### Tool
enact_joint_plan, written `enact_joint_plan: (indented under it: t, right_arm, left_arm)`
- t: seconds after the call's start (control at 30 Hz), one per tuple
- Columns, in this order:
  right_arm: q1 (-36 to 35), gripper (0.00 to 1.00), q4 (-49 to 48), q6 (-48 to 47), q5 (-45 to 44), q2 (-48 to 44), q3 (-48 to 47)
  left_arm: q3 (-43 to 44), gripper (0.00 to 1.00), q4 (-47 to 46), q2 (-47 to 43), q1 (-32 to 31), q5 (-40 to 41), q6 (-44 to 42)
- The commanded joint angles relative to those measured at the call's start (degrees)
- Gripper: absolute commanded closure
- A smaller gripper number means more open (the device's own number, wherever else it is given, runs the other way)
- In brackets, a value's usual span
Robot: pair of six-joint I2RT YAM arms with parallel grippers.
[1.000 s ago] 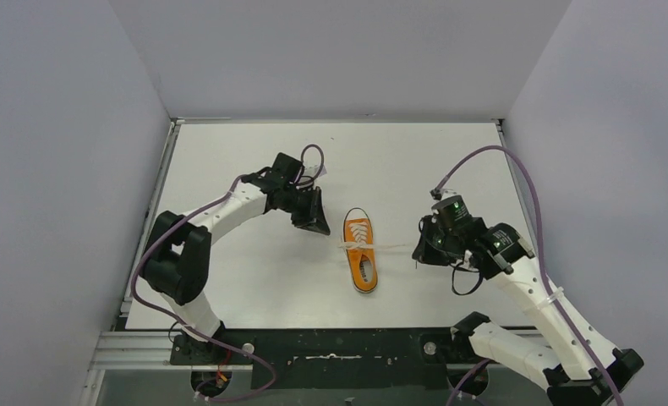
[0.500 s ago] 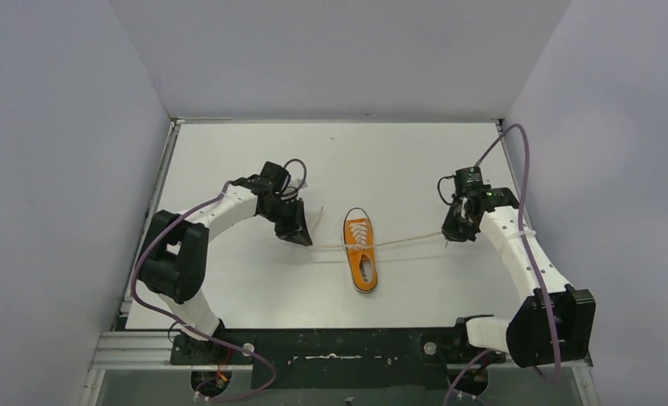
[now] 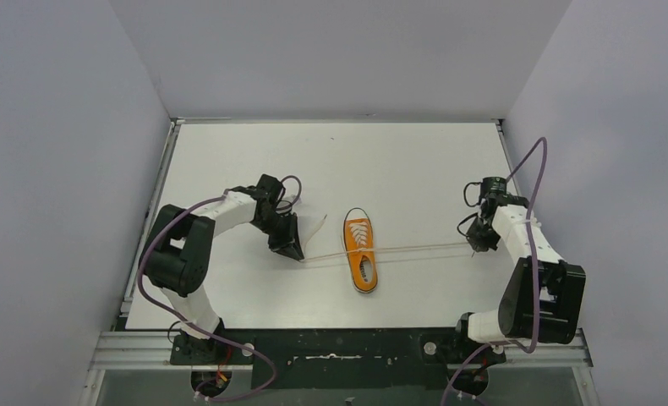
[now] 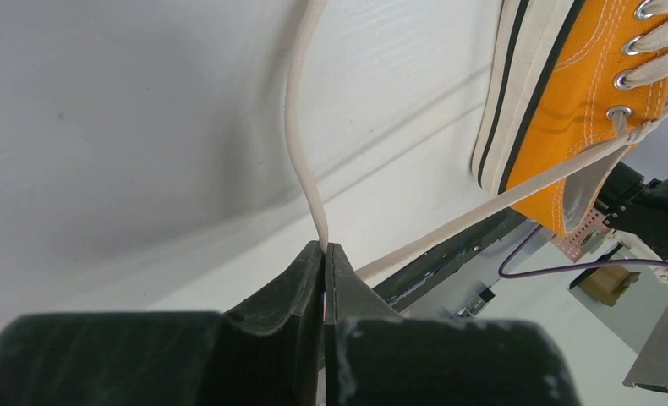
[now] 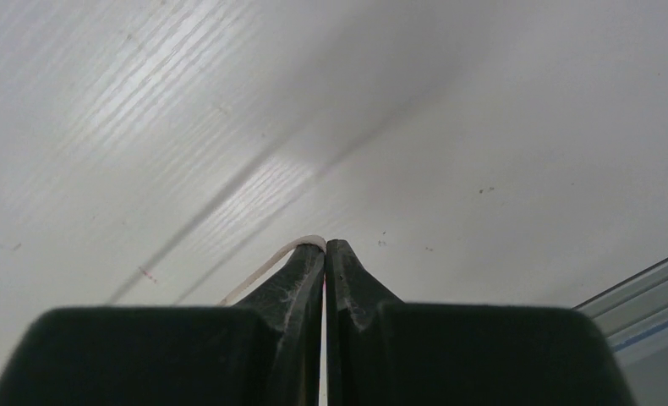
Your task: Tie the shoes
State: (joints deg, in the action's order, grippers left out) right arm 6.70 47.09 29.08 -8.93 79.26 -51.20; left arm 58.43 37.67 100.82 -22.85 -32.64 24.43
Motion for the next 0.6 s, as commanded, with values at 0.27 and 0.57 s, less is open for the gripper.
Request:
enact_joint_plan:
  t: [0.27, 0.57]
  right_arm:
    - [9.7, 1.0, -9.5, 1.3, -4.9, 1.7, 2.3]
    - [0.2, 0.61, -3.2, -7.6, 1.4, -1.6, -2.7]
  left_arm:
    - [-2.7, 1.0, -3.3, 2.3, 1.4, 1.1, -3.7]
    - [-2.2, 0.61, -2.4, -7.9, 1.2, 1.9, -7.5]
